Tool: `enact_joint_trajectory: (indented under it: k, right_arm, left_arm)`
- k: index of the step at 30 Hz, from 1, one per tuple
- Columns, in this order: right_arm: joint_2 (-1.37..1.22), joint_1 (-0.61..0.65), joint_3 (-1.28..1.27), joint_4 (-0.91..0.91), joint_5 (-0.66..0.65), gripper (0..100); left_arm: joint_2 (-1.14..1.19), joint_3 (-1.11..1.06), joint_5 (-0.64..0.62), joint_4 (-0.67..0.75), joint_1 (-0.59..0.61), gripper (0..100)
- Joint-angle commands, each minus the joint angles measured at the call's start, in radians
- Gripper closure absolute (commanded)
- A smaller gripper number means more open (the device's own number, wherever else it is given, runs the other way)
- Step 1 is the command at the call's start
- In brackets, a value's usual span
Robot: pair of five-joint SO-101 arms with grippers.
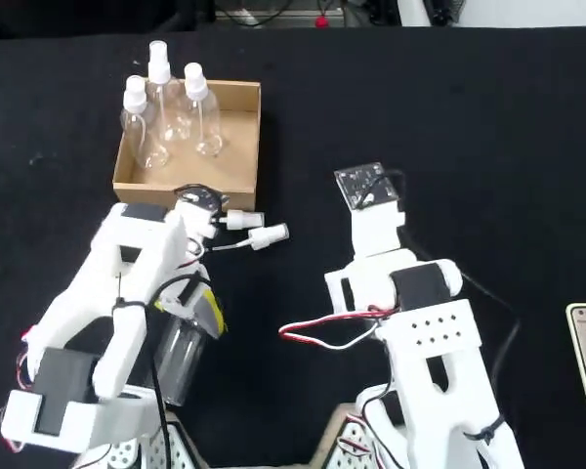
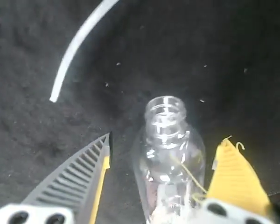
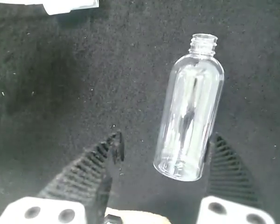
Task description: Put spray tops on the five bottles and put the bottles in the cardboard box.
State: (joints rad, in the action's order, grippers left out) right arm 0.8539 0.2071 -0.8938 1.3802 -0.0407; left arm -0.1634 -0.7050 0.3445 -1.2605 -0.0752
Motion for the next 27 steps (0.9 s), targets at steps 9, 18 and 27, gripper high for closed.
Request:
enact_joint_trajectory:
  k: [9, 18, 27]
  right_arm:
    - [0.013, 0.015, 0.062, 0.003, 0.006, 71.9]
    - [0.013, 0.015, 0.059, 0.003, 0.005, 71.9]
    - [0.013, 0.015, 0.062, 0.003, 0.002, 71.9]
  left_arm:
    - [-0.003, -0.061, -0.014, 0.094, -0.013, 69]
    - [-0.003, -0.097, -0.035, 0.199, -0.015, 77]
    - [-0.040, -0.022, 0.031, 0.097, 0.027, 71]
